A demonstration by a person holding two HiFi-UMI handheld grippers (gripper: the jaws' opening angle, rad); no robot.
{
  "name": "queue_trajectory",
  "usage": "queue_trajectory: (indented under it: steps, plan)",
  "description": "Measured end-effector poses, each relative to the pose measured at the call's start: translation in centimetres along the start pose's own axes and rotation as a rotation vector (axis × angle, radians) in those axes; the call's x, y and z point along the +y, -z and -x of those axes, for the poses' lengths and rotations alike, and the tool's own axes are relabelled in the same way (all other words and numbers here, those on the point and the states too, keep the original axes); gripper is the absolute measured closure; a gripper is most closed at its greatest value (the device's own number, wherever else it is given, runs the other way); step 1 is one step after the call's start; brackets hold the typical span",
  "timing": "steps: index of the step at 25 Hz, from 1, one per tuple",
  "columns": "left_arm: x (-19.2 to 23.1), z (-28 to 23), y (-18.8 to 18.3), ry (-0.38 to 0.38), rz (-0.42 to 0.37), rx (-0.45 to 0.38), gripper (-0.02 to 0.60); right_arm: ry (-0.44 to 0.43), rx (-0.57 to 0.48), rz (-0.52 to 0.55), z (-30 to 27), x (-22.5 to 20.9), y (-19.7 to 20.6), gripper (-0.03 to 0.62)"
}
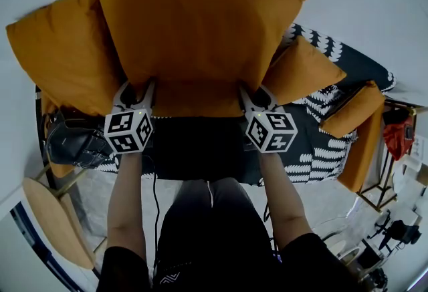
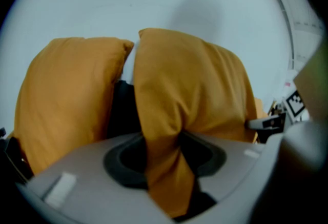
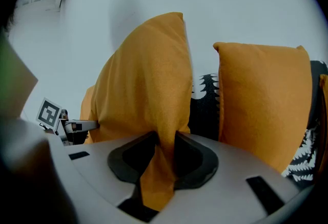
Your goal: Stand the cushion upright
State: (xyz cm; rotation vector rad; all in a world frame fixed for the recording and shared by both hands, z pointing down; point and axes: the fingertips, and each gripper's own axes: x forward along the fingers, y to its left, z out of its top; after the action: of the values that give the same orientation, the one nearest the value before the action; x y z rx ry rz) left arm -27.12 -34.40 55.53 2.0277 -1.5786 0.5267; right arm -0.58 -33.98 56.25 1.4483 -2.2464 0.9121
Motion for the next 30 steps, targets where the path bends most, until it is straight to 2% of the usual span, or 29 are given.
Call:
queue_trajectory:
  steps: [12,18,22,25,30]
  plan:
    - [0.4,-0.6,0.7,-0.011,-0.006,0.008,0.347,0.049,-0.003,0.000,-0.7,-1.0,0.6,0.437]
    - [0.7,0.3,0.9,-0.039,-0.008,0.035,0.314,0.088,0.013,-0.002,0.1,-1.2,0.7,0.373]
    - [0.4,1.4,1.0,-0.045,-0.006,0.037,0.311,0.105,0.005,0.011,1.3,-0.9,0.5,0.372]
    - [0.1,2.7,0.9,-0.046,0.007,0.025,0.313,0.099,-0.003,0.000,2.4,-0.4,0.4,0.393]
    - [-1.3,4.4,0.2,-0.025,0.028,0.004,0.342,0.080,-0.016,-0.010,4.3,0.5,-0.1,0.421]
